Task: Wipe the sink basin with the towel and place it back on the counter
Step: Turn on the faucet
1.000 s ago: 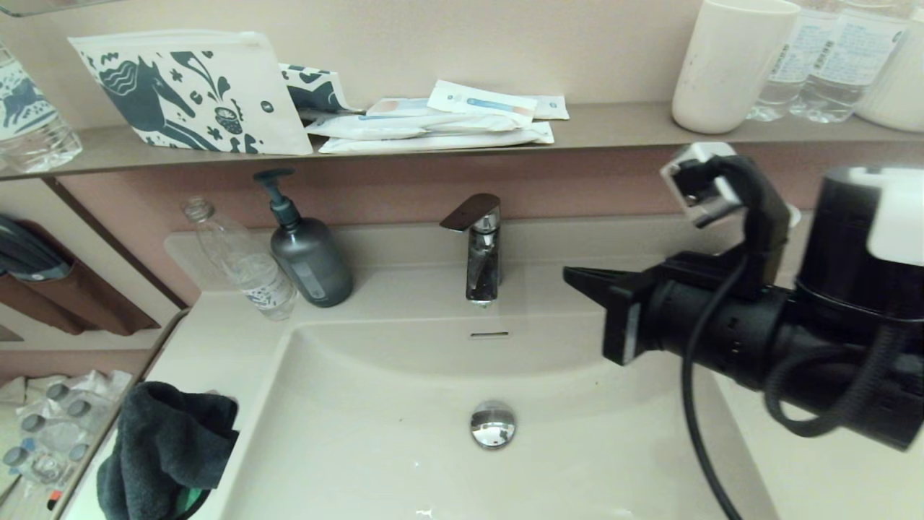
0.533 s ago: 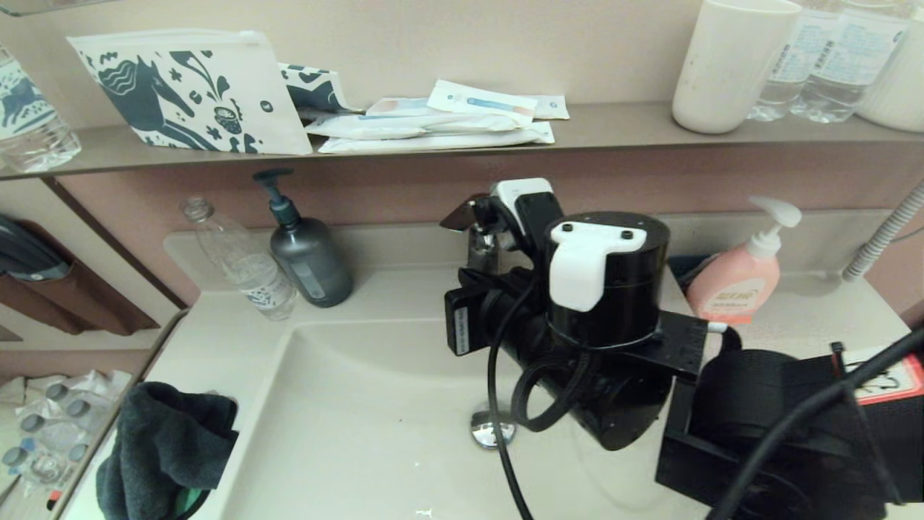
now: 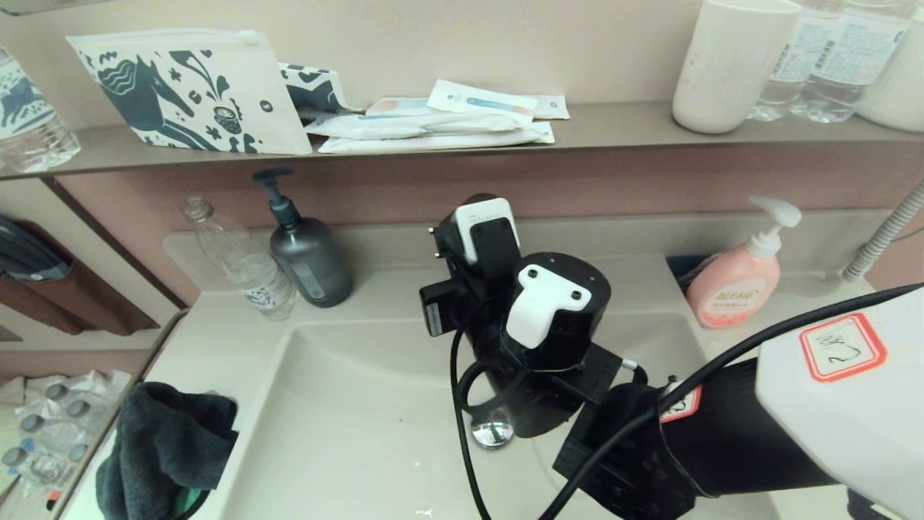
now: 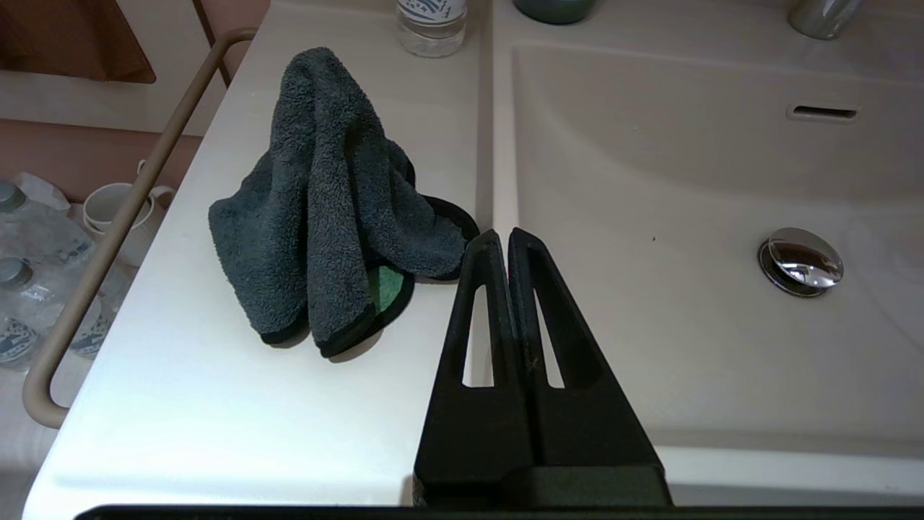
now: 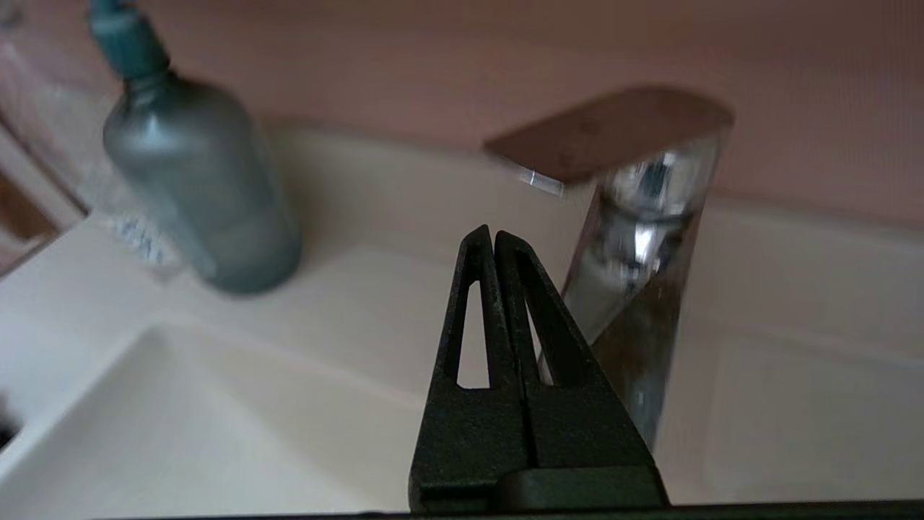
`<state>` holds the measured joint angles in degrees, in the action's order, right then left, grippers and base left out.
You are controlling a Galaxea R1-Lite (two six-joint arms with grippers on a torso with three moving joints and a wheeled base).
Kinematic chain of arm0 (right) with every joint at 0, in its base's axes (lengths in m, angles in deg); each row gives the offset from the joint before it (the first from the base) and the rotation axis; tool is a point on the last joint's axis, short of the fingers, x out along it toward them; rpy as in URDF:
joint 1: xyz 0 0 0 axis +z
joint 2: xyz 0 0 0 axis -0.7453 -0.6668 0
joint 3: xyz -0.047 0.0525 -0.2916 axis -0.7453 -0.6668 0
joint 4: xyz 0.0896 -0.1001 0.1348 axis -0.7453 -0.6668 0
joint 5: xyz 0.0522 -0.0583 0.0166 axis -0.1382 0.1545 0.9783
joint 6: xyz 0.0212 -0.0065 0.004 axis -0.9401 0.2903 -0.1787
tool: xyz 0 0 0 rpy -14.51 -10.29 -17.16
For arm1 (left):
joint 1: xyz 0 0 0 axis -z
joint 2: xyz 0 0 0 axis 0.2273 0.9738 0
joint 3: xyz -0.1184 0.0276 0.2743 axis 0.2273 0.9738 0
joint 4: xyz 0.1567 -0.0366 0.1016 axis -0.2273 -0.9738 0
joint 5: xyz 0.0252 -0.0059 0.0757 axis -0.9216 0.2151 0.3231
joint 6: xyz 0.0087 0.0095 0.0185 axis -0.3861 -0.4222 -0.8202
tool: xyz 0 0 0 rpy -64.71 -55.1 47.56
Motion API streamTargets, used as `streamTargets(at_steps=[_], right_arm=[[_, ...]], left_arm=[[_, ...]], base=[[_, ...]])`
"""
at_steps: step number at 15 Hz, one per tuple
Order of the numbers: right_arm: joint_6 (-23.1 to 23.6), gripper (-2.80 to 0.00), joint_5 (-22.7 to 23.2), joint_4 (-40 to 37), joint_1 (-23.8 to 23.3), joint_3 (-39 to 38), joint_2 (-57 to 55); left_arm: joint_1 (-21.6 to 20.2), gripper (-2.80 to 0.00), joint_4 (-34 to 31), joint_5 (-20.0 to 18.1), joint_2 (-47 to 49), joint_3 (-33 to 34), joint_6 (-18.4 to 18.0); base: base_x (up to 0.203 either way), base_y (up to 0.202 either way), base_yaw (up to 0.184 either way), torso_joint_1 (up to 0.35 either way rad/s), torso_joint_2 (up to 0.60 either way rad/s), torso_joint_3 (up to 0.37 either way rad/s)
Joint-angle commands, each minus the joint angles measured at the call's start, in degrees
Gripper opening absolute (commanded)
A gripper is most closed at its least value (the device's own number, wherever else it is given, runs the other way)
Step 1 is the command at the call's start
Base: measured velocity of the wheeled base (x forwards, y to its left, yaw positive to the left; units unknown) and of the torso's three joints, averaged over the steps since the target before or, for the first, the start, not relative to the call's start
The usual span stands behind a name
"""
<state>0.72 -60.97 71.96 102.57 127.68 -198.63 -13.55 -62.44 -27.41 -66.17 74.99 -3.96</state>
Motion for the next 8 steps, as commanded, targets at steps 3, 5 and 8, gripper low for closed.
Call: streamTargets(at_steps=[3,5,8], right_arm=[[1.2,-2.8,-0.4,0.5,-1.4,3.4,-2.9],[1.3,-2.8,-0.4,0.6,-2.0,4.2,-3.5],[2.6,-2.8,-0.4,0.8,-2.9,7.8,-3.9]], left_arm=[[0.0,-2.8,0.0,0.0,0.1,0.0,0.1],[0.0,-2.8,0.0,0.0,0.1,0.0,0.1],[0.0,-2.8,0.0,0.0,0.1,0.0,0.1]], base=[[0.0,0.0,0.0,0.0,0.0,0.0],[0.0,0.0,0.0,0.0,0.0,0.0],[0.0,0.0,0.0,0.0,0.0,0.0]])
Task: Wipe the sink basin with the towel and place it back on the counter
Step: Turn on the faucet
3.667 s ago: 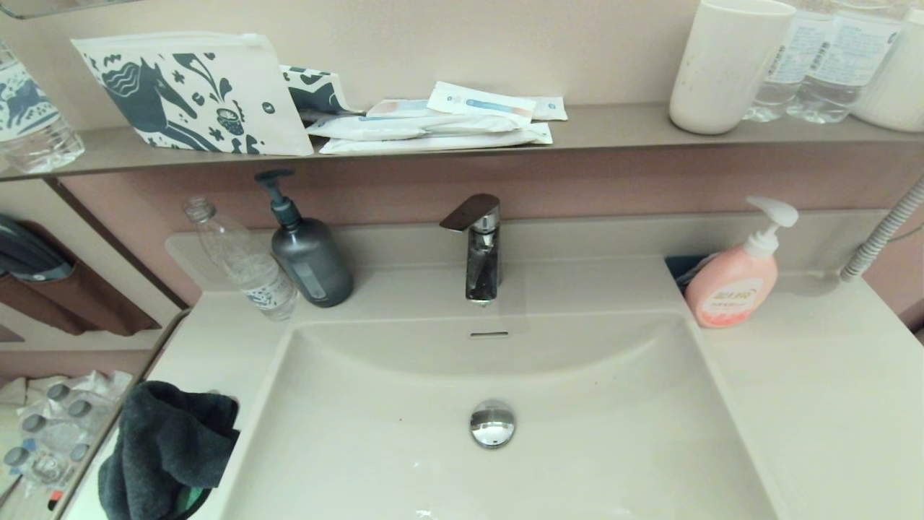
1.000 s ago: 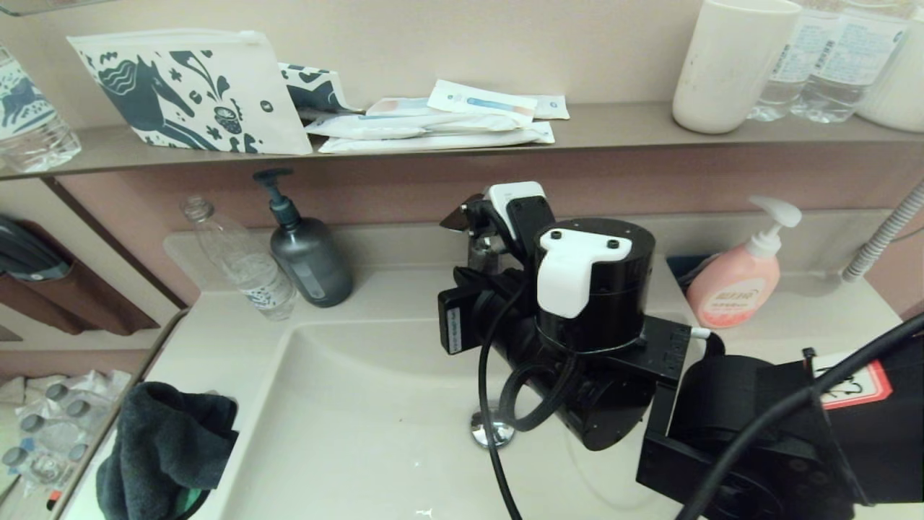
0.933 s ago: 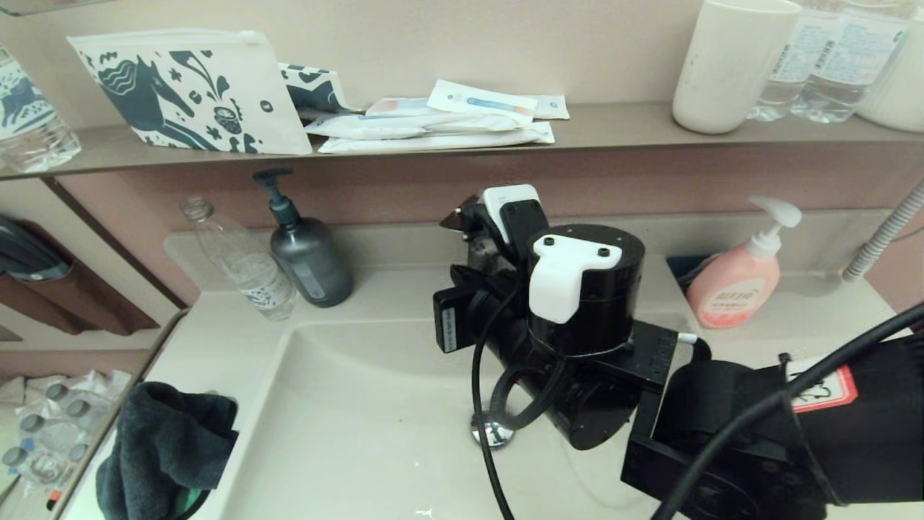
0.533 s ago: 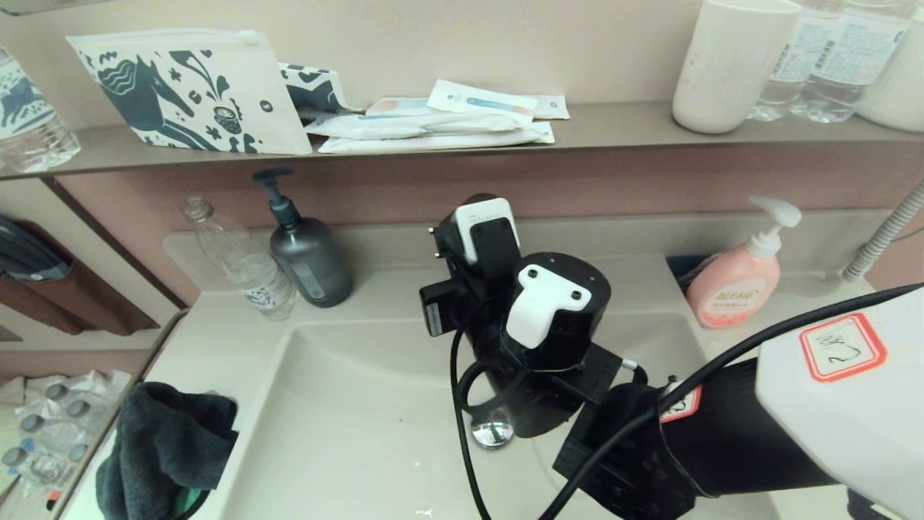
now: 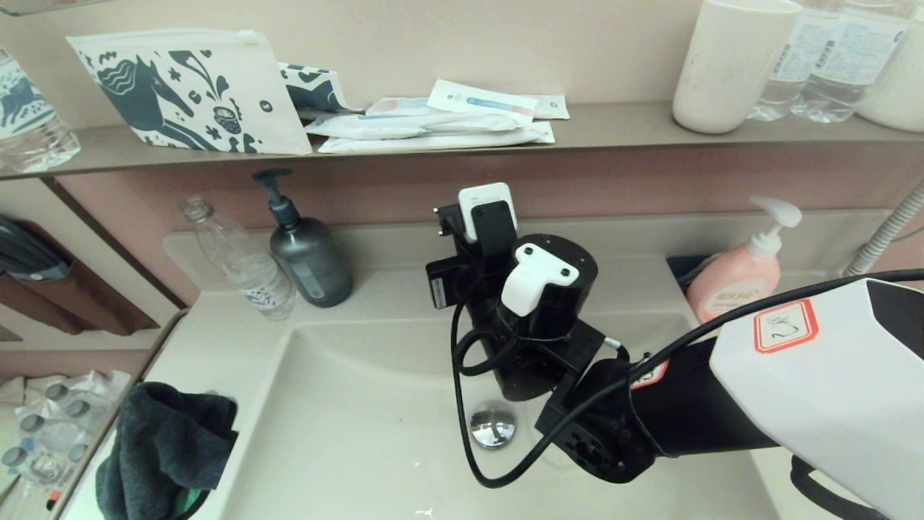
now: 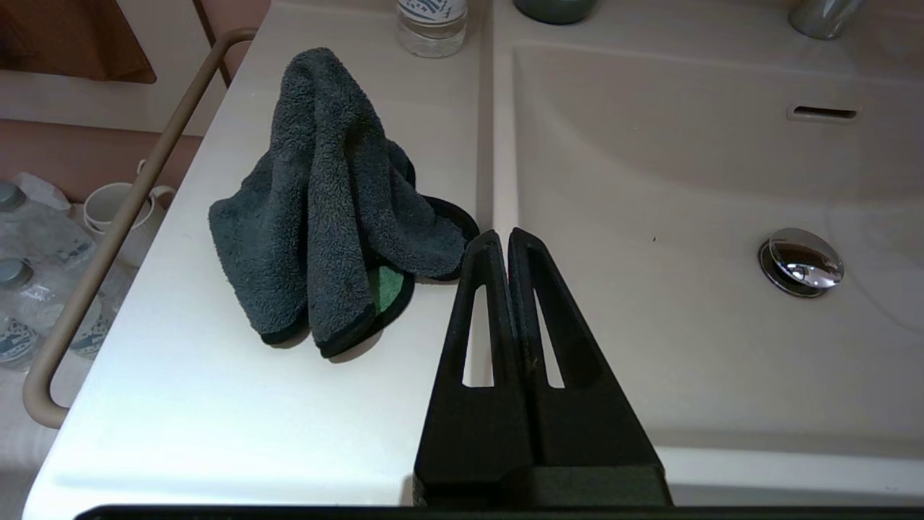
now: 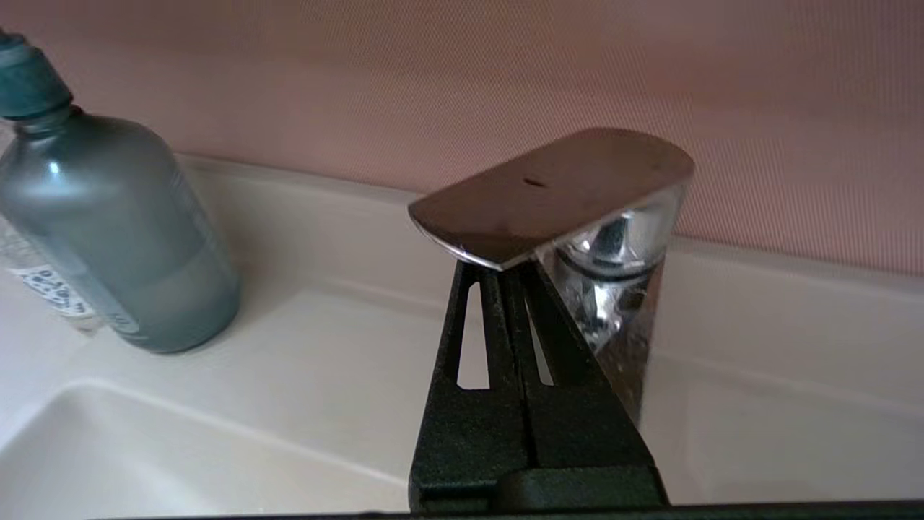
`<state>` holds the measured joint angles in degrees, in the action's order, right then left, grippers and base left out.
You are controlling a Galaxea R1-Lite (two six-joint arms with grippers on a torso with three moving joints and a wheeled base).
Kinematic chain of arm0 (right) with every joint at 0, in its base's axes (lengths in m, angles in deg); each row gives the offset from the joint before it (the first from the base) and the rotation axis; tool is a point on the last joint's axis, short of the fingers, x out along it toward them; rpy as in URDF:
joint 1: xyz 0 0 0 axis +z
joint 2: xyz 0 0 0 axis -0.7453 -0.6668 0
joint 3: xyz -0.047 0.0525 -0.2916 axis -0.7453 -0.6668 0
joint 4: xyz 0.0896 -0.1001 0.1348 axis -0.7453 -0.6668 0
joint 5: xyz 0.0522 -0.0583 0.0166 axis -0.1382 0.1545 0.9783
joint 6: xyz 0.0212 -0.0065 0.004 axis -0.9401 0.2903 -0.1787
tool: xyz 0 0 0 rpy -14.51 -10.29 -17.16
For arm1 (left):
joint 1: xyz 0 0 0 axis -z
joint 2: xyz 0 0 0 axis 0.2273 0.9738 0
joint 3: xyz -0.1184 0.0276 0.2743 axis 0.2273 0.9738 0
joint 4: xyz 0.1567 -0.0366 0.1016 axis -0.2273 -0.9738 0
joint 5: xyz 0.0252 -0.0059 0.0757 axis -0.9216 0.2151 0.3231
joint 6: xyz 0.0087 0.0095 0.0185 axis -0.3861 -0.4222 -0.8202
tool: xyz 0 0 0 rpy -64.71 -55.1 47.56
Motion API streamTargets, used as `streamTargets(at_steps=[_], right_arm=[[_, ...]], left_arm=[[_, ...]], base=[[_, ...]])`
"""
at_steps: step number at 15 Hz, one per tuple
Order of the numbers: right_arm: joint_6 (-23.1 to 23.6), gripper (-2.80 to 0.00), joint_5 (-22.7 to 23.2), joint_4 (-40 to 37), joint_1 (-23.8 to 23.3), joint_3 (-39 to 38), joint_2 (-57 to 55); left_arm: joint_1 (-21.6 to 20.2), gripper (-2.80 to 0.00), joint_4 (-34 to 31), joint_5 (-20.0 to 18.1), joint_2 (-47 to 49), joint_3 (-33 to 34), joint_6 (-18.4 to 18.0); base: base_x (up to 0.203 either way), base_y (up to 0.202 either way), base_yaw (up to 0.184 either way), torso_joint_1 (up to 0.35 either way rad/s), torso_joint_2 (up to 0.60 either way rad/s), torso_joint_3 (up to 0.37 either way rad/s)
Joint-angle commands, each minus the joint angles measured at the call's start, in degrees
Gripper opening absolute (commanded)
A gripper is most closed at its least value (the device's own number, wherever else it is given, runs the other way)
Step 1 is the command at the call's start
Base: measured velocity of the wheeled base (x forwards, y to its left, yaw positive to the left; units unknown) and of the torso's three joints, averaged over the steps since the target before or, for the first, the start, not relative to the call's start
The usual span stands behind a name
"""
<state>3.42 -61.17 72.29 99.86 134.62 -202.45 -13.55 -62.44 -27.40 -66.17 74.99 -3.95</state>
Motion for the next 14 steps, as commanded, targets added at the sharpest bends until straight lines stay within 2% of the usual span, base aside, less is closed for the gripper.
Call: streamTargets(at_steps=[1,14], right_arm=[[0.4,-2.8,-0.1,0.5,-0.3,1.9,-0.1],[1.0,-2.8,-1.3,-1.0,1.8,1.2,3.0]], left_arm=[[0.0,-2.8,0.0,0.0,0.1,0.0,0.0],[0.0,-2.8,0.0,0.0,0.1,0.0,0.0]], base=[[0.0,0.0,0.0,0.0,0.0,0.0],[0.0,0.0,0.0,0.0,0.0,0.0]])
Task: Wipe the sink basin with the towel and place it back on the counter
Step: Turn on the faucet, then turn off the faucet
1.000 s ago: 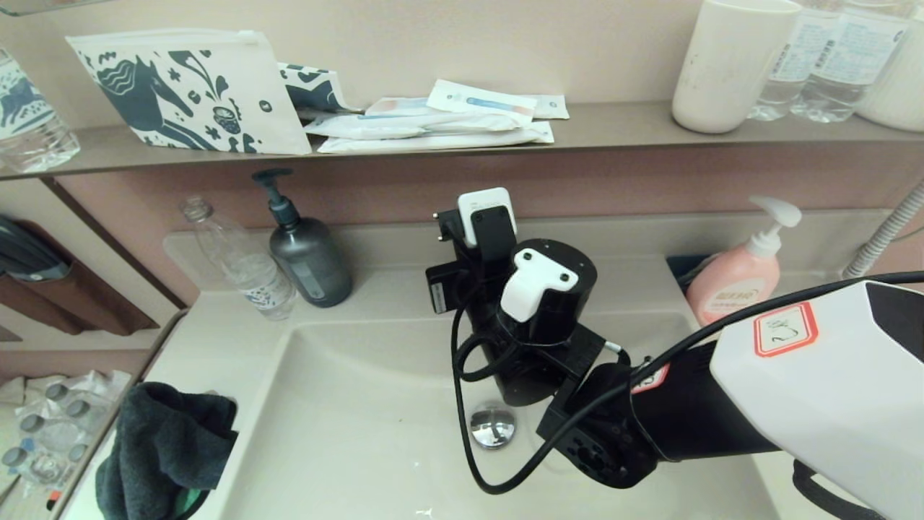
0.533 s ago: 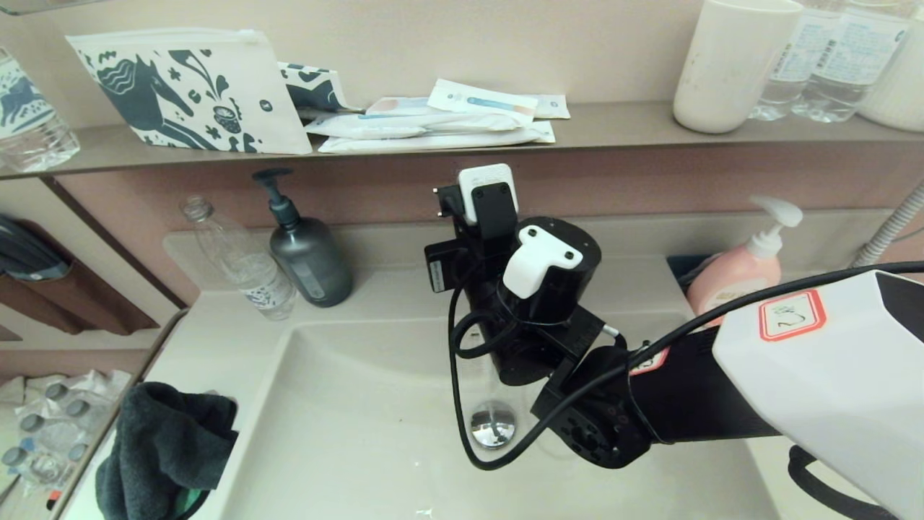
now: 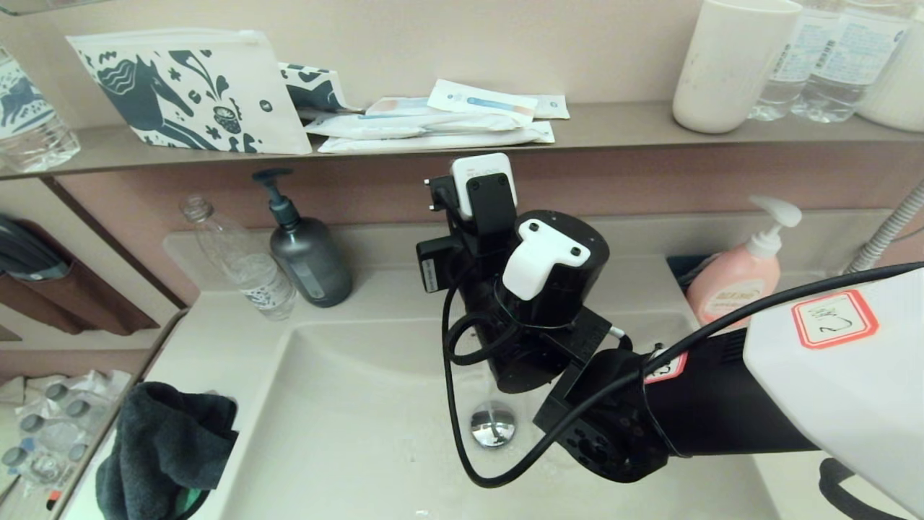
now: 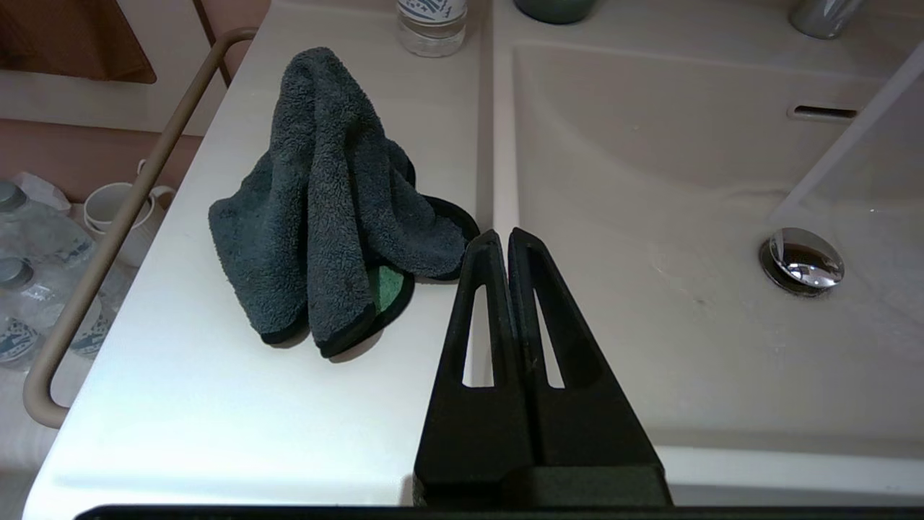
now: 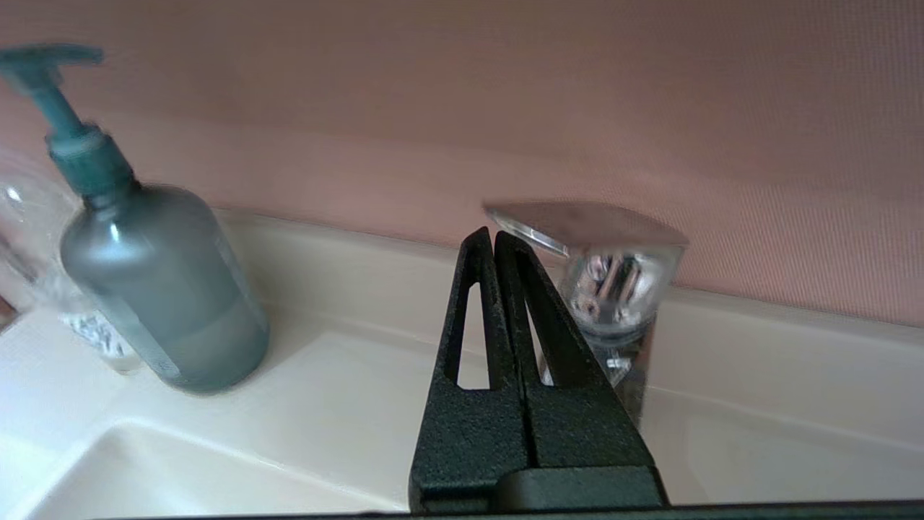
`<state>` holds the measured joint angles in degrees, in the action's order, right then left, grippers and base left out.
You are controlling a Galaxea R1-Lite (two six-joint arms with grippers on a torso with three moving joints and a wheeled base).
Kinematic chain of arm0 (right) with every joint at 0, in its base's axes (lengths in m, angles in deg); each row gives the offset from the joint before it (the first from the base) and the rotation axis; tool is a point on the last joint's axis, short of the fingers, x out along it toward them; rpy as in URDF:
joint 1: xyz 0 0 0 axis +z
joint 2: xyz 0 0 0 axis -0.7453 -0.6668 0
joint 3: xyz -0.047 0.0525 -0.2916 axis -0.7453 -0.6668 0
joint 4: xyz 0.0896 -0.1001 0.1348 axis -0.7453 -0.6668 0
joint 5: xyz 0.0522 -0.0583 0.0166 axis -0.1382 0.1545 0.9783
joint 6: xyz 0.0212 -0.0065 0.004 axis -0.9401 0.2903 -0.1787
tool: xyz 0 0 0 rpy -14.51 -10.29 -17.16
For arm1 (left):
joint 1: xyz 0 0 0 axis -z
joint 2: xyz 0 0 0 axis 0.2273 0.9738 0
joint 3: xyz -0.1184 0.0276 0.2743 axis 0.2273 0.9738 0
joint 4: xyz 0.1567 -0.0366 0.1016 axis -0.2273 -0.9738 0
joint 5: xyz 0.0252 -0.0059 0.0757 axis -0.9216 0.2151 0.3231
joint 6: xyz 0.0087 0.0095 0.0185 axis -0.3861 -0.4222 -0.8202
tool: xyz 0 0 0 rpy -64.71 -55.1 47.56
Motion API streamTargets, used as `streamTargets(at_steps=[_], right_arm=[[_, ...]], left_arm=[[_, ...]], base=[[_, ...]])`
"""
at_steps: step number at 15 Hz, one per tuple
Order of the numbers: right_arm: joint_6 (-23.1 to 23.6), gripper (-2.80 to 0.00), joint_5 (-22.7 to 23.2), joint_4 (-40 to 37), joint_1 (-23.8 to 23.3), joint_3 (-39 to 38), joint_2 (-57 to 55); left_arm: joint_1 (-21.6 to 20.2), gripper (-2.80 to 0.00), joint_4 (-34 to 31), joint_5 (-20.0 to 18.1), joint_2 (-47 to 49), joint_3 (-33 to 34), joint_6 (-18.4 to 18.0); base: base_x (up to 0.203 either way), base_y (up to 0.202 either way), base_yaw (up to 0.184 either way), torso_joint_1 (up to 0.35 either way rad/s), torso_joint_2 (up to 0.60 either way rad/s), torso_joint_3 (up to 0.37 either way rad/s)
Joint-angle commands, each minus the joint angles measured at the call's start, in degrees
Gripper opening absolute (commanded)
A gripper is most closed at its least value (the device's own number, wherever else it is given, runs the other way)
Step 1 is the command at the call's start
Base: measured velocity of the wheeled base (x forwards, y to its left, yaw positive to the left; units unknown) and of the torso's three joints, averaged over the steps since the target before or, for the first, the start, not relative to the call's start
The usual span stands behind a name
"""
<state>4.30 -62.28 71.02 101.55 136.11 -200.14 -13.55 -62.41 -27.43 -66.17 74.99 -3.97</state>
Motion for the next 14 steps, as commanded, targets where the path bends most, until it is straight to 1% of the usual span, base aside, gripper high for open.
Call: streamTargets(at_steps=[1,3,5,10,12,14], right_arm=[[0.1,-2.8,-0.2,0.2,0.4,-1.4,1.3],[0.1,-2.8,-0.3,-0.5,1.9,-2.5,2.5],[0.2,-2.8,-0.1,-0.5,1.8,-2.0,3.2],[0.4,-2.8,0.6,-0.6,-1.3,-0.7,4.3],[0.4,-2.8,1.2,-2.3,-2.9,1.6,4.1],[0.4,-2.8,1.8,-3.3,-3.5,1.9,3.7]], left_arm=[[0.0,-2.8,0.0,0.0,0.1,0.0,0.1],[0.0,-2.8,0.0,0.0,0.1,0.0,0.1],[0.0,-2.8,0.0,0.0,0.1,0.0,0.1],[0.0,-2.8,0.0,0.0,0.1,0.0,0.1],[0.0,-2.8,0.0,0.0,0.1,0.0,0.1],[0.0,-2.8,0.0,0.0,0.1,0.0,0.1]], base=[[0.0,0.0,0.0,0.0,0.0,0.0],[0.0,0.0,0.0,0.0,0.0,0.0],[0.0,0.0,0.0,0.0,0.0,0.0],[0.0,0.0,0.0,0.0,0.0,0.0],[0.0,0.0,0.0,0.0,0.0,0.0],[0.0,0.0,0.0,0.0,0.0,0.0]])
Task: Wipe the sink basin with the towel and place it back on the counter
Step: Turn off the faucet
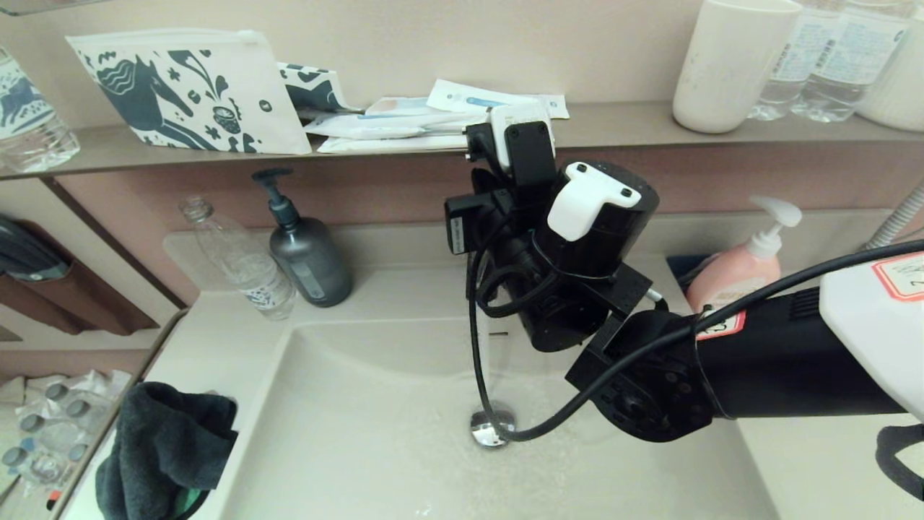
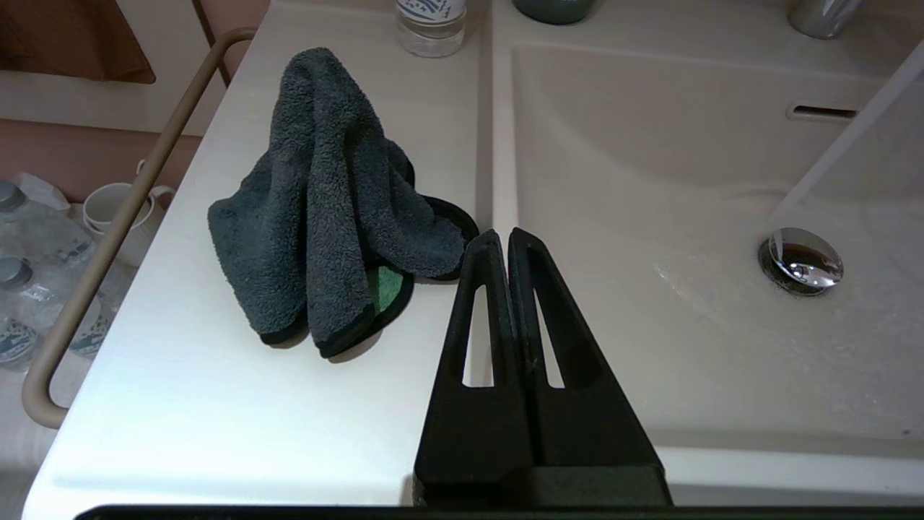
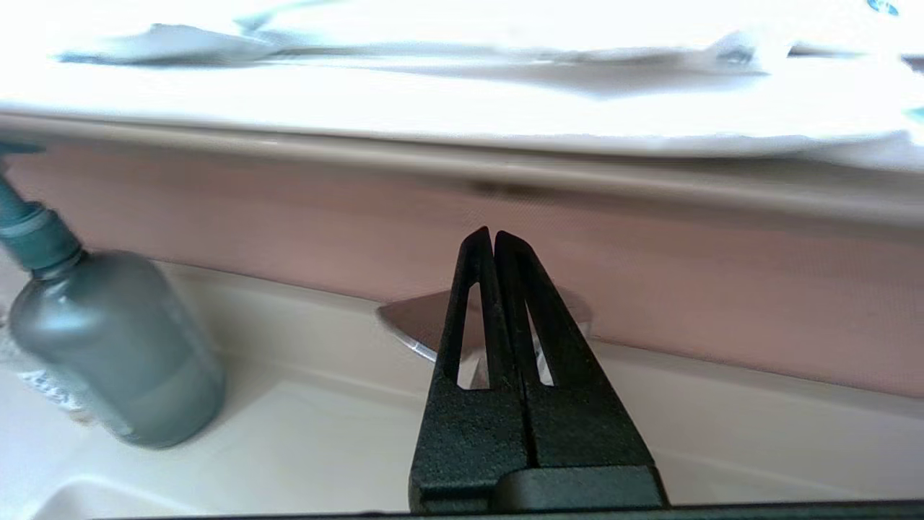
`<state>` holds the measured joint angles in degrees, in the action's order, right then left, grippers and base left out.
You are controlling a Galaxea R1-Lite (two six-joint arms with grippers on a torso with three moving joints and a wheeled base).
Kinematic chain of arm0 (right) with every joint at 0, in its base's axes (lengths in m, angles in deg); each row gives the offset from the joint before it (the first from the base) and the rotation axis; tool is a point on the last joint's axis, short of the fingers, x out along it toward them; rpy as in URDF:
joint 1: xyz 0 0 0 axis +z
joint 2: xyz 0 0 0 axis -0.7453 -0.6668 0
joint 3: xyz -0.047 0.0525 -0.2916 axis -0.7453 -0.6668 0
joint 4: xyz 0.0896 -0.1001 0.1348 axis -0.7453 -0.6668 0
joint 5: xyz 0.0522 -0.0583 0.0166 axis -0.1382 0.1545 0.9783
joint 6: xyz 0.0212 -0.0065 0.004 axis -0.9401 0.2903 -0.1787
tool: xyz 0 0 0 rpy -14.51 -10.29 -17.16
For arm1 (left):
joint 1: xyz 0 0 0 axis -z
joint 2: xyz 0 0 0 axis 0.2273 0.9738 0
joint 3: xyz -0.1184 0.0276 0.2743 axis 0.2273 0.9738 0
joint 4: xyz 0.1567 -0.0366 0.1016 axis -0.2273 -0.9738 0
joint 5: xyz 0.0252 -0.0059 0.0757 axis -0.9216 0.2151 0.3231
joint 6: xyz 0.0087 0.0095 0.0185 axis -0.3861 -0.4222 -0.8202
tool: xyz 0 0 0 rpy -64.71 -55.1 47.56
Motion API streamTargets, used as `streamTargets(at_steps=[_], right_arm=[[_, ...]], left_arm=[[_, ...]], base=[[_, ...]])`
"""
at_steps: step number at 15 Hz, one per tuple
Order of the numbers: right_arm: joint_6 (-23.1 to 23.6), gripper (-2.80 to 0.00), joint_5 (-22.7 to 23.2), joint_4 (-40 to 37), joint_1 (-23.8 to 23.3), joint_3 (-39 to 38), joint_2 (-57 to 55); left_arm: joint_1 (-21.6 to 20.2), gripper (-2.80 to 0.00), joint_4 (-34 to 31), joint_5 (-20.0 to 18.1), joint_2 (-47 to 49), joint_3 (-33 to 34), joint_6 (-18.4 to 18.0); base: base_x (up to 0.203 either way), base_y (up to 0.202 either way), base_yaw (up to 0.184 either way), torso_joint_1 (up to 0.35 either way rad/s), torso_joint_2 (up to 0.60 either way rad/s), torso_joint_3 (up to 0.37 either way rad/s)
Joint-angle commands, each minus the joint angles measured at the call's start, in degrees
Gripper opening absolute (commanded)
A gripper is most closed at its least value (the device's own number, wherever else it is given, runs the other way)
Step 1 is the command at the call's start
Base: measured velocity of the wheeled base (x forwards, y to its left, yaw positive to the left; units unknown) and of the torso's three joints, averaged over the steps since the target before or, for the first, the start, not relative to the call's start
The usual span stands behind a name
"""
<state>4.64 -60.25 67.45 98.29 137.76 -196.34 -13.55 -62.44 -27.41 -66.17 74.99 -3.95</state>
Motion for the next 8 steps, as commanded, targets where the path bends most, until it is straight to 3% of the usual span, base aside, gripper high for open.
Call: streamTargets(at_steps=[1,8], right_arm=[[0.1,-2.8,0.1,0.2,-0.4,0.3,-0.6],[0.1,-2.8,0.2,-5.1,-0.4,-1.7,0.7]], left_arm=[[0.0,-2.8,0.0,0.0,0.1,0.0,0.0],[0.0,-2.8,0.0,0.0,0.1,0.0,0.0]], base=[[0.0,0.0,0.0,0.0,0.0,0.0],[0.0,0.0,0.0,0.0,0.0,0.0]])
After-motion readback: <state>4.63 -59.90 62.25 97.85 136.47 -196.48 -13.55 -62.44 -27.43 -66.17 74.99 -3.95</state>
